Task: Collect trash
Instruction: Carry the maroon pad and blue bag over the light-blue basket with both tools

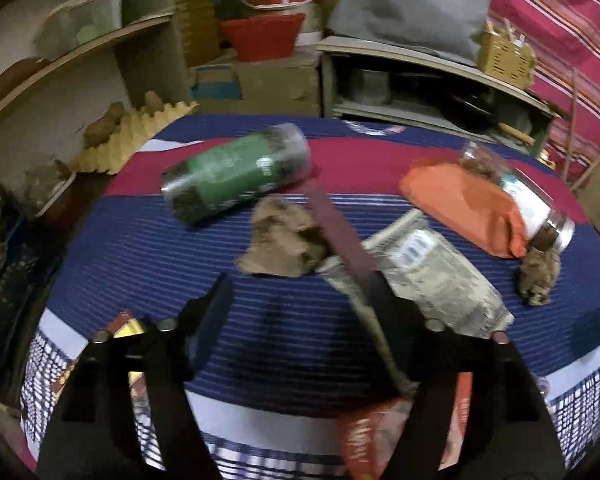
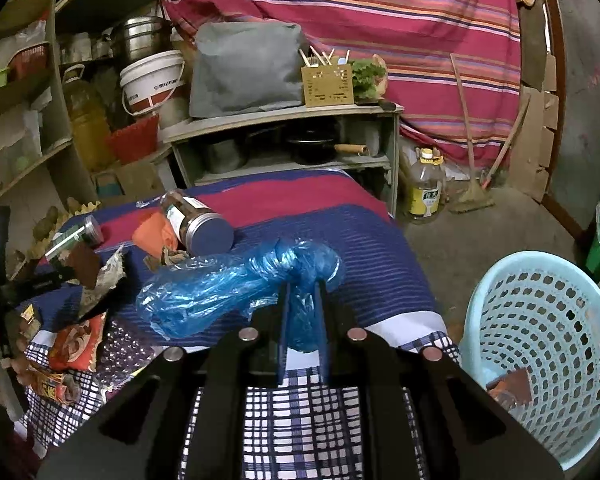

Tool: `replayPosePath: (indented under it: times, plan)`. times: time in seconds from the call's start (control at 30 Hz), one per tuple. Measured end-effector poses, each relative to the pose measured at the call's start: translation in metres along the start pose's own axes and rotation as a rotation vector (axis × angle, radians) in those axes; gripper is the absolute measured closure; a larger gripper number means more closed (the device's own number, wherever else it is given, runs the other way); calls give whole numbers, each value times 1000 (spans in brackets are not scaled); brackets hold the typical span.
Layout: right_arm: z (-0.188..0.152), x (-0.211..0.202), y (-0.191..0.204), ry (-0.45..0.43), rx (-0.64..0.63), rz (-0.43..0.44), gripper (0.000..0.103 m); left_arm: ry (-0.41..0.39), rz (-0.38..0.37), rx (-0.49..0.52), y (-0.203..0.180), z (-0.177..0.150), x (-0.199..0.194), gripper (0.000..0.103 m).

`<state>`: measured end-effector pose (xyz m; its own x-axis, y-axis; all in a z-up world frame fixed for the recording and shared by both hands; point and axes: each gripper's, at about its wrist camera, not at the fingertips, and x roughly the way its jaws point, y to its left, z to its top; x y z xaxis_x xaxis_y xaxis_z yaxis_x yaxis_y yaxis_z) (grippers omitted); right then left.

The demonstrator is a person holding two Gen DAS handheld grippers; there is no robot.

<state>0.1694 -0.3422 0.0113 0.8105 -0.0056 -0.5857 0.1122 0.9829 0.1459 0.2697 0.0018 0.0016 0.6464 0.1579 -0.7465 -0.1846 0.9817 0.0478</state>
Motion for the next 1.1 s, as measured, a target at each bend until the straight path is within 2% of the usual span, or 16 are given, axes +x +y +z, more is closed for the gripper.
replayPosePath:
  times: [0.07, 0.2, 0.33, 0.57, 0.7, 0.9, 0.93, 1.1]
  plan:
    - [0, 3, -1, 6, 3, 0, 91, 7, 16, -30, 15, 0, 2, 19]
    - [-1, 7, -1, 16, 8, 5, 90, 30, 29, -68, 36, -2, 11, 19]
    - [-3, 10, 1, 25, 2, 7, 90, 44, 17, -74, 41, -4, 16, 18]
    - [-4, 12, 2, 31, -1, 8, 90, -48, 6, 10, 9, 0, -1, 16]
    - [-7, 16, 6, 39, -12, 7, 90, -62, 9, 57, -12, 6, 1, 18]
    - [-9, 19, 10, 45, -26, 6, 91, -33, -46, 76, -26, 13, 14, 63]
    - [-9, 19, 10, 45, -29, 6, 90, -26, -63, 79, -28, 13, 16, 81]
    - [-6, 13, 11, 24, -33, 7, 90, -67, -108, 93, -31, 11, 2, 90]
